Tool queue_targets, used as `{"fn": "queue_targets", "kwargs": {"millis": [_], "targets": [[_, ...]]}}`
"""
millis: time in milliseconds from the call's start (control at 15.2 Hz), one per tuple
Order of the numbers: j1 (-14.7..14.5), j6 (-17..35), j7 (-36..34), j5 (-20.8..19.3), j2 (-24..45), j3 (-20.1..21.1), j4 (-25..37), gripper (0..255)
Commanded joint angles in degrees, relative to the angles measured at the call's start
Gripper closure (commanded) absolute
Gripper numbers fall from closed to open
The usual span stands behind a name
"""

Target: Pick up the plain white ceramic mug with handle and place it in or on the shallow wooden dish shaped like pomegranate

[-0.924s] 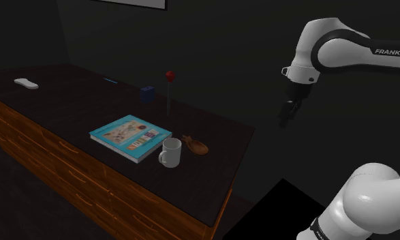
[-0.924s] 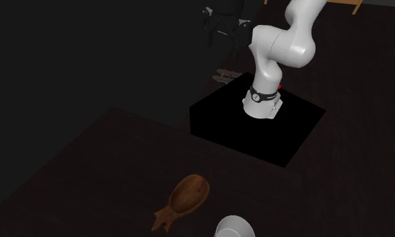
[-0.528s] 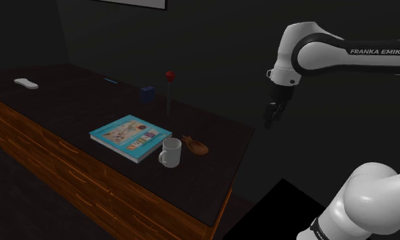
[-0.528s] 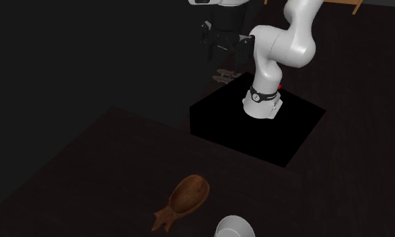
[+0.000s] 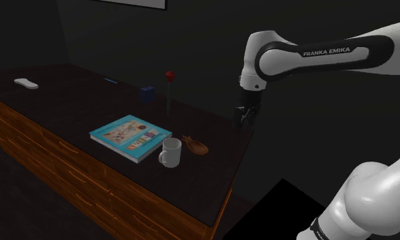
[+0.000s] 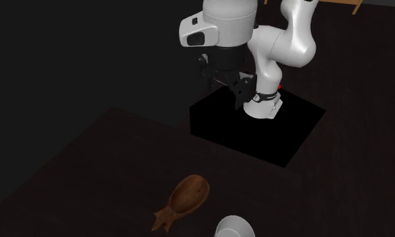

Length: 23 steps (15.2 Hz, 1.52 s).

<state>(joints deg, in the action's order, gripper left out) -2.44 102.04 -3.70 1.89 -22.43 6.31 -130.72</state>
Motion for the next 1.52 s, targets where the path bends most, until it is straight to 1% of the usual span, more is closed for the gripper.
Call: {"fn": "queue_targets", "kwargs": {"millis": [0,330,660,924,1188,1254,1452], "targets": [[-0.5,1.2,-2.2,0.6,4.4,1.3,2.8,0],[-1.7,3.2,-6.9,1.1,15.3,3.8,10.6,0],[-3.1,3.8,-11.4,0.5,26.5,5.6,20.3,0],[-4.7,3.1,-14.8,-0.4,35.8,6.4,29.6,0],[-6.7,1.2,-17.8,-1.3,45.6,6.8,40.7,0],[-7.1,0.7,-18.3,-1.5,47.2,6.8,42.6,0],[-7.1,3.0,-18.3,-1.5,47.3,6.7,40.4,0]]}}
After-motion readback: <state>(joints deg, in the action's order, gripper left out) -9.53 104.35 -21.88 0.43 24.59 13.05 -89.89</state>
